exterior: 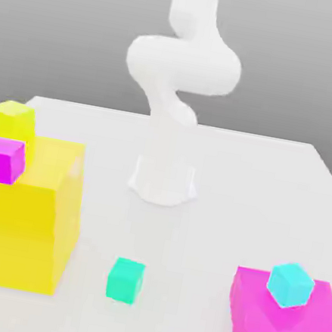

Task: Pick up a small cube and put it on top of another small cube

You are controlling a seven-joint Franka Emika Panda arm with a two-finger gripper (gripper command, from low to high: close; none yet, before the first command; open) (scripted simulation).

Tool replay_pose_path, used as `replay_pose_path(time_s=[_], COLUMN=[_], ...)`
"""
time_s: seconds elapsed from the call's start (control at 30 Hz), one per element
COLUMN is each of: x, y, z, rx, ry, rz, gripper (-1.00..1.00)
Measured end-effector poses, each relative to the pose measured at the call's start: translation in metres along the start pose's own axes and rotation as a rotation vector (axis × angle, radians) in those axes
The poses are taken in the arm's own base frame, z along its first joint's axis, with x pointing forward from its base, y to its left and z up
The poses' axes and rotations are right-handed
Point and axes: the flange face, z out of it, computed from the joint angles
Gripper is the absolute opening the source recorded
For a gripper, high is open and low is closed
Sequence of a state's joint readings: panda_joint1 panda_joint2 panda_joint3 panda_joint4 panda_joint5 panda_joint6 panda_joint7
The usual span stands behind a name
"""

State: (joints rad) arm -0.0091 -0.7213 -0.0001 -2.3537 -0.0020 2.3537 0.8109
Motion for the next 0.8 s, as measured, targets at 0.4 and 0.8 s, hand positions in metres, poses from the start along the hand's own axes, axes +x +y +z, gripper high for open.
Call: replay_pose_path(time_s=[0.4, 0.8], x=[-0.09, -0.211], y=[0.128, 0.268], z=[0.262, 0.369], rx=[-0.344, -0.562], ry=[-0.275, -0.452], rz=[0.097, 0.164], gripper=[0.0, 0.0])
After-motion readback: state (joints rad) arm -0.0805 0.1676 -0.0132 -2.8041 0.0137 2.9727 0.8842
